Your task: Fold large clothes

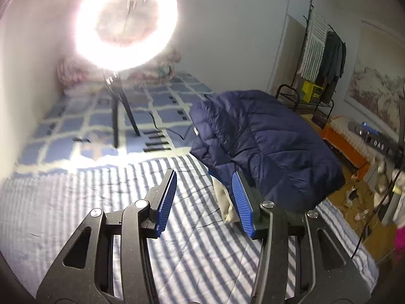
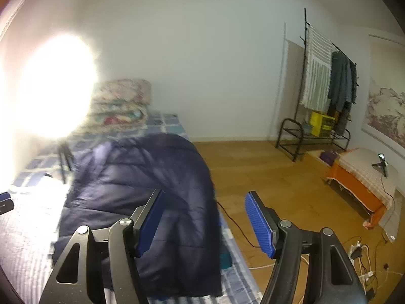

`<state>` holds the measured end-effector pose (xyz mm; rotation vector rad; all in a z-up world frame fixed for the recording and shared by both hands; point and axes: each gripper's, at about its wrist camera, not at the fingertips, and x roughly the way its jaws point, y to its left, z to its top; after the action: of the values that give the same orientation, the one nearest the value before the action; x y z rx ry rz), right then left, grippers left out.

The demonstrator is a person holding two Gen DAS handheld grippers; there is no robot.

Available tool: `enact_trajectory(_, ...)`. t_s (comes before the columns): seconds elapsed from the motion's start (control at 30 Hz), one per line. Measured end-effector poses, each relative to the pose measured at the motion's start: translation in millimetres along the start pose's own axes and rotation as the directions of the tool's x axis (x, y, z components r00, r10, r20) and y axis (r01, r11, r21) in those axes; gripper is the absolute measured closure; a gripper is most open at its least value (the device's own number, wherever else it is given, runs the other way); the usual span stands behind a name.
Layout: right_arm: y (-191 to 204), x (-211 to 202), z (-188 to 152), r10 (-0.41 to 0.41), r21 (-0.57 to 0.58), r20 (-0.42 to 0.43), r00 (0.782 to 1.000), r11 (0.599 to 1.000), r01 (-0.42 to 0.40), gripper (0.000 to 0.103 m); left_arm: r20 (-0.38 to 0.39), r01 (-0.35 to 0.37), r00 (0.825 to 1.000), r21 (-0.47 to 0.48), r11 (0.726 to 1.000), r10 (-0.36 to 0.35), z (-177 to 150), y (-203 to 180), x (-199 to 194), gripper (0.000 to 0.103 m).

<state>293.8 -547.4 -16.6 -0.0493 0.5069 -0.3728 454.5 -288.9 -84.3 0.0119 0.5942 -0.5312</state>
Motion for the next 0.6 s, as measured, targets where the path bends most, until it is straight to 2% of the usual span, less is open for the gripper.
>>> enact_trajectory(0.07, 5.9, -17.0, 3.4, 0.024, -0.003, 0.008, 1.000, 1.000, -0.024, 0.035, 0.022, -0.024, 0.999, 0.023, 0.999, 0.023, 1.1, -5.9, -27.3, 0.056)
enact_trajectory(0.2, 13.3, -49.1, 3.7, 0.061, 0.009, -0.009, 0.998, 0.998, -0.061, 0.035, 0.024, -0.016, 1.000, 0.019, 1.000, 0.015, 3.4, -15.6, -70.6, 0.056)
enact_trajectory(0.3, 20.9, -88.5, 2.9, 0.081, 0.014, 0.006, 0.997, 0.997, -0.081, 0.035, 0.059, -0.030, 0.998, 0.044, 0.999, 0.027, 2.6, -25.6, -112.5, 0.055)
enact_trajectory(0.33, 20.5, -101.7, 2.6, 0.093, 0.023, 0.007, 0.996, 0.995, -0.093, 0.035, 0.069, -0.034, 0.997, 0.053, 0.998, 0.030, 1.8, -29.6, -128.2, 0.054)
enact_trajectory(0.4, 19.0, -125.1, 2.8, 0.105, 0.038, 0.007, 0.994, 0.994, -0.105, 0.035, 0.088, -0.032, 0.996, 0.066, 0.997, 0.027, 0.0, -37.8, -161.7, 0.043)
enact_trajectory(0.6, 18.0, -206.1, -2.2, 0.115, 0.053, 0.036, 0.993, 0.992, -0.116, 0.029, 0.134, -0.025, 0.991, 0.079, 0.997, 0.014, -14.3, -57.1, -251.9, 0.042)
